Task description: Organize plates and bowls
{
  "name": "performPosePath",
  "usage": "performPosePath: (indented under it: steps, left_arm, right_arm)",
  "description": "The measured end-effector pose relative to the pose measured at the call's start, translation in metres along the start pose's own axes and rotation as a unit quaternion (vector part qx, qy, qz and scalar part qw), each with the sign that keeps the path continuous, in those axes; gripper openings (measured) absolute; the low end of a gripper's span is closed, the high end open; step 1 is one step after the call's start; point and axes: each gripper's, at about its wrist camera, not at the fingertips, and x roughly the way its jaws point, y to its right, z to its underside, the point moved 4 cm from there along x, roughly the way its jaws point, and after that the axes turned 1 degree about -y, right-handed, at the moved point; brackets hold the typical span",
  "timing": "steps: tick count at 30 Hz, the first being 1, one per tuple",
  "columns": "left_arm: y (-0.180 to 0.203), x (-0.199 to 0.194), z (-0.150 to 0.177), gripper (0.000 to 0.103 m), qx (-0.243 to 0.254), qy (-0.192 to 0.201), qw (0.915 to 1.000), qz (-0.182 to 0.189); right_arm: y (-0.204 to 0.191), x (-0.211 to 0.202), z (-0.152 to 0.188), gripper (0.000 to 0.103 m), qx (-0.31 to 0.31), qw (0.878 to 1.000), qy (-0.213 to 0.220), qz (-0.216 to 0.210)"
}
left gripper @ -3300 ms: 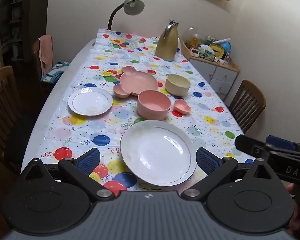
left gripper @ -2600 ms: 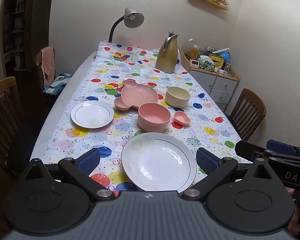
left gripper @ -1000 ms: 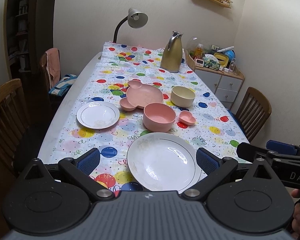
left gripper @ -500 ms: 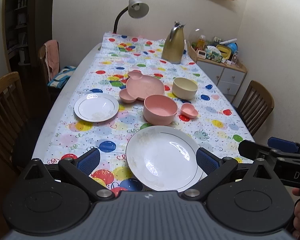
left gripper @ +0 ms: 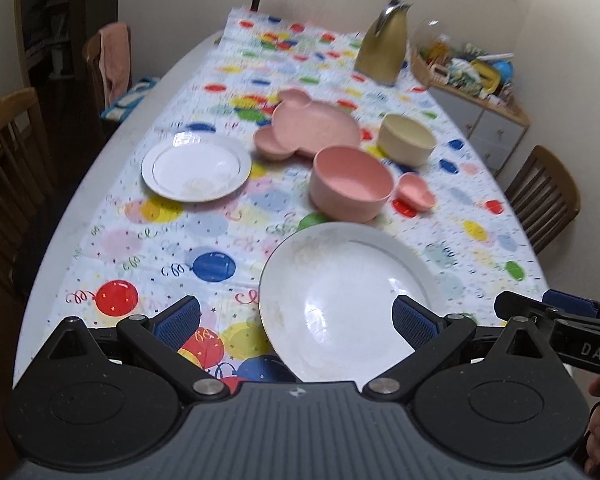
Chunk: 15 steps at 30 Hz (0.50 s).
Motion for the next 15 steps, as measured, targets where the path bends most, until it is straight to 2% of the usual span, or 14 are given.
performPosePath:
  steps: [12, 14, 15]
  left_arm:
    - [-0.023, 0.081, 0.003, 0.102, -0.035, -0.065, 0.9967, -0.033]
    - [-0.027, 0.092, 0.002, 0.102, -0.025, -0.064, 0.9968, -0.041]
    - [-0.030, 0.096, 0.001, 0.102, -0.017, -0.062, 0.9966, -0.051]
  right_arm:
    - [0.024, 0.097, 0.010, 0.070, -0.003, 0.995, -0.101, -0.003]
    - [0.027, 0.110, 0.010, 0.060, 0.001, 0.993, -0.114, -0.009]
    - [0.028, 0.116, 0.010, 0.058, 0.002, 0.993, -0.120, -0.009]
